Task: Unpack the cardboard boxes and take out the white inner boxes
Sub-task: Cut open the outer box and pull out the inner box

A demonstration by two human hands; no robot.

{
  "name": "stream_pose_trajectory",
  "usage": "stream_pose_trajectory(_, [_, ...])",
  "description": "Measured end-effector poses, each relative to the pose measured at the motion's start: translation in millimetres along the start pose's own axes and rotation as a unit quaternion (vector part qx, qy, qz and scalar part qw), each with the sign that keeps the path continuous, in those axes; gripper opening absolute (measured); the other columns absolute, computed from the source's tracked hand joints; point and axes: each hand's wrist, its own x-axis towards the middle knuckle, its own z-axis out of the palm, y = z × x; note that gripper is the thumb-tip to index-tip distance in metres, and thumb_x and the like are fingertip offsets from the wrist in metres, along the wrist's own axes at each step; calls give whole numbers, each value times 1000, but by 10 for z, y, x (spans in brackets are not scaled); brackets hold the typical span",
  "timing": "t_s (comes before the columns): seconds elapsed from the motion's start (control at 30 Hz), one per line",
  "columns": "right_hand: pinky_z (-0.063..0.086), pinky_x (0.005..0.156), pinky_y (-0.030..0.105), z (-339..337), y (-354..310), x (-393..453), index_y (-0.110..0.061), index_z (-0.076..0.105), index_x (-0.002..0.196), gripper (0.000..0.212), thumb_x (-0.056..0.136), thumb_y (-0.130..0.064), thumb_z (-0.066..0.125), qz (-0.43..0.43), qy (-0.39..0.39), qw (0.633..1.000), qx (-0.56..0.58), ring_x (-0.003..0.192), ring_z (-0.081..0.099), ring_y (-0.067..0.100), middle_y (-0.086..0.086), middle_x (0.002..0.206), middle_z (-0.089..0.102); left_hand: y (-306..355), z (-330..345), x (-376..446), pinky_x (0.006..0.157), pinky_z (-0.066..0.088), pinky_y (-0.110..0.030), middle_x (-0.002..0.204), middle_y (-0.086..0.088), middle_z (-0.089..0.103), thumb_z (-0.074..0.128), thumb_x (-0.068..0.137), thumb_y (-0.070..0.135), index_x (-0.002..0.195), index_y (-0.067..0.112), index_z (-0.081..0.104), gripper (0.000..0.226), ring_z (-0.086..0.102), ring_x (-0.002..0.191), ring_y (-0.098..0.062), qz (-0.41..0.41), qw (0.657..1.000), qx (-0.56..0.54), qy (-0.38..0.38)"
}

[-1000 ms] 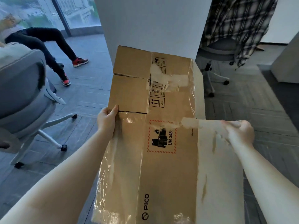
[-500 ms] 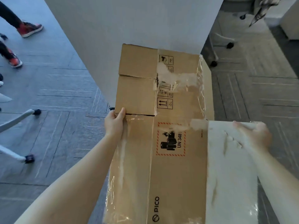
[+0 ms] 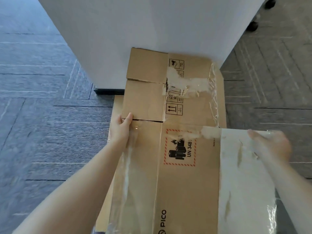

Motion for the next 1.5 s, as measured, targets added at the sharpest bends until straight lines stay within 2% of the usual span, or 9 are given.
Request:
stream_pose_trajectory(0.07, [49, 74, 38, 417, 188, 28, 0, 61, 96, 35, 80, -29, 70, 23, -7, 1000, 7, 84, 63, 30, 16, 83, 65, -299, 10, 226, 69, 44, -30, 73, -1, 56, 56, 92, 30, 68, 20, 48, 27, 54, 72, -20, -2, 1000, -3, 9])
stream_pose_trajectory(0.2, [50, 84, 43, 1079, 403, -1, -4, 55, 94, 32, 79, -29, 71, 24, -36, 999, 26, 86, 60, 30, 14, 98, 64, -805, -120, 603, 59, 35, -30, 68, -1, 48, 54, 93, 30, 64, 15, 41, 35, 47, 73, -20, -13, 998, 44, 38])
stream_pose_trajectory(0.4, [42, 86, 38, 1583, 401, -158, 0, 50, 117, 45, 83, -22, 68, 12, -79, 997, 15, 108, 56, 34, 20, 118, 58, -1203, -384, 874, 88, 42, -39, 101, -15, 58, 48, 95, 38, 100, 2, 56, 37, 55, 102, -31, -68, 988, 123, 57])
stream_pose_trajectory(0.57, [44, 77, 35, 1811, 400, -167, -1, 46, 118, 43, 82, -13, 67, 7, -93, 996, 1, 97, 57, 30, 18, 116, 56, -1251, -415, 974, 94, 38, -40, 125, -21, 53, 52, 93, 35, 127, -1, 41, 50, 50, 116, -36, -92, 978, 176, 68])
stream_pose_trajectory(0.77, [45, 92, 44, 1976, 501, -158, 6, 50, 117, 54, 75, -19, 73, -37, -155, 979, -130, 113, 52, 37, 25, 120, 52, -1249, -416, 1007, 99, 35, -44, 132, -25, 43, 54, 90, 42, 124, -4, 43, 58, 42, 123, -39, -103, 921, 371, 62])
stream_pose_trajectory(0.83, [37, 98, 44, 1951, 493, -167, 3, 40, 129, 67, 79, -28, 71, -51, -169, 960, -218, 123, 42, 38, 24, 132, 42, -1215, -415, 984, 100, 34, -45, 133, -23, 41, 55, 89, 45, 126, -3, 42, 62, 40, 125, -37, -67, 885, 458, 50])
stream_pose_trajectory(0.97, [26, 107, 44, 1877, 427, -199, -4, 21, 144, 72, 88, -27, 60, -114, -162, 935, -296, 133, 26, 36, 19, 145, 27, -1084, -347, 903, 100, 35, -45, 136, -20, 40, 55, 90, 39, 130, 0, 39, 58, 37, 127, -35, -10, 873, 488, 10])
stream_pose_trajectory(1.3, [27, 109, 39, 566, -589, -759, -10, 37, 139, 48, 96, -31, 41, -177, -282, 881, -335, 135, 29, 28, 8, 147, 30, 498, -432, -342, 105, 32, -37, 142, -4, 42, 44, 95, 41, 136, 11, 39, 51, 37, 131, -24, 131, 754, 619, -176])
stream_pose_trajectory(1.5, [32, 105, 35, -1064, -1787, -1011, -11, 38, 138, 47, 97, -33, 41, -182, -296, 896, -276, 133, 33, 25, 7, 146, 34, 2300, -515, -1450, 102, 34, -36, 139, -5, 45, 43, 96, 39, 137, 13, 39, 49, 40, 129, -25, 168, 735, 612, -239])
